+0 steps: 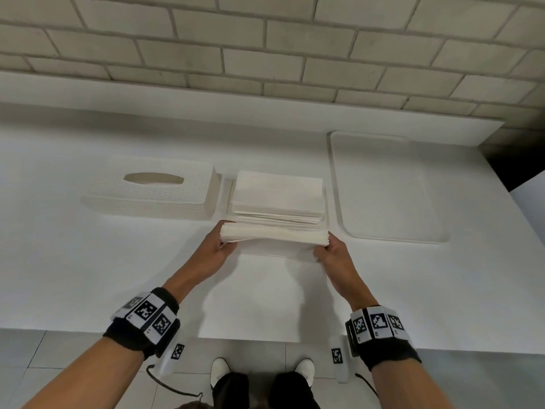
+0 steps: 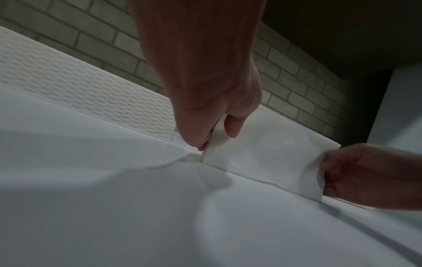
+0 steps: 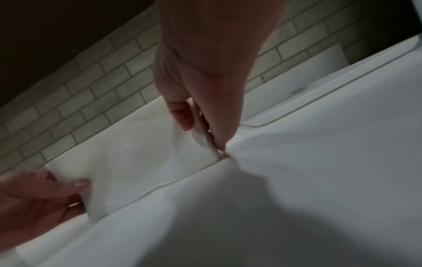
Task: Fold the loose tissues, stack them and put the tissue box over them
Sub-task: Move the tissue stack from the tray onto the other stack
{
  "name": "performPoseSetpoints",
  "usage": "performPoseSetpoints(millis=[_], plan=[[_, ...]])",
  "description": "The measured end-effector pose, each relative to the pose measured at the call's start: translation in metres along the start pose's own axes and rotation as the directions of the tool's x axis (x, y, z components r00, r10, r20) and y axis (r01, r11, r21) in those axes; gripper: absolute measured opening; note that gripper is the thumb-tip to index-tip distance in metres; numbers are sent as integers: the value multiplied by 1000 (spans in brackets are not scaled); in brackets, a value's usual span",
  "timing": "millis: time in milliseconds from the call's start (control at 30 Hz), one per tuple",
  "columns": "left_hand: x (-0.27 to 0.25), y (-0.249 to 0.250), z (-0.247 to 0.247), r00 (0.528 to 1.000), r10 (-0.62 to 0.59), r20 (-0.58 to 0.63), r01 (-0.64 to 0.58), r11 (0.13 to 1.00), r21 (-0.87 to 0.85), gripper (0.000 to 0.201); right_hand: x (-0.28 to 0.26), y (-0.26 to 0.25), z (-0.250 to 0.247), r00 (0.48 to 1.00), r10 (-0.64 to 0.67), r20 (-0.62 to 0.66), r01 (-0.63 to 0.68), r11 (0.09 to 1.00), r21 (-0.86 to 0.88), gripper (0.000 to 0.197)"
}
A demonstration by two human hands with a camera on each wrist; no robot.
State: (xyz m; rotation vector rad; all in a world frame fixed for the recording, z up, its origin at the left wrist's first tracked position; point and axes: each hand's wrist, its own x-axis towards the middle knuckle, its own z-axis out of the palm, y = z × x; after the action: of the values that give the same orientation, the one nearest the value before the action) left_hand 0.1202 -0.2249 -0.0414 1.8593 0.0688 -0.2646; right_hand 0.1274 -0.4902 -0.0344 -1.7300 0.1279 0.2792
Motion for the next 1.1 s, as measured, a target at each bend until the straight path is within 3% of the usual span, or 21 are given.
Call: performPoseSetpoints(millis=[133,233,367,633,1000,1100], plan=[[0,-6,1,1000,9,-16,-8,999,38,32,0,5,-2,1000,-8,-26,8,1000,-6,48],[0,-17,0,1000,-29,-12,29,997,65,51,-4,12,-6,1000,-28,-14,28,999,36,43],[2,-17,5,999,32,-36,-29,996,80,35,-7,14,-8,996,-88,-16,89,996,26,37],[4,-27,4,999,-11,-31,14,993,118,52,-9,15,-9,999,-48,-23,48,999,13,34],[-4,-15,9,985,90,-146,-69,987,144,27,-15,15,-7,995,-67,-71,62,995,-72,23],[2,3,4,968,115,-223,-88,988,129,12,-9,1,-9,984,-42,-173,45,999,14,21]])
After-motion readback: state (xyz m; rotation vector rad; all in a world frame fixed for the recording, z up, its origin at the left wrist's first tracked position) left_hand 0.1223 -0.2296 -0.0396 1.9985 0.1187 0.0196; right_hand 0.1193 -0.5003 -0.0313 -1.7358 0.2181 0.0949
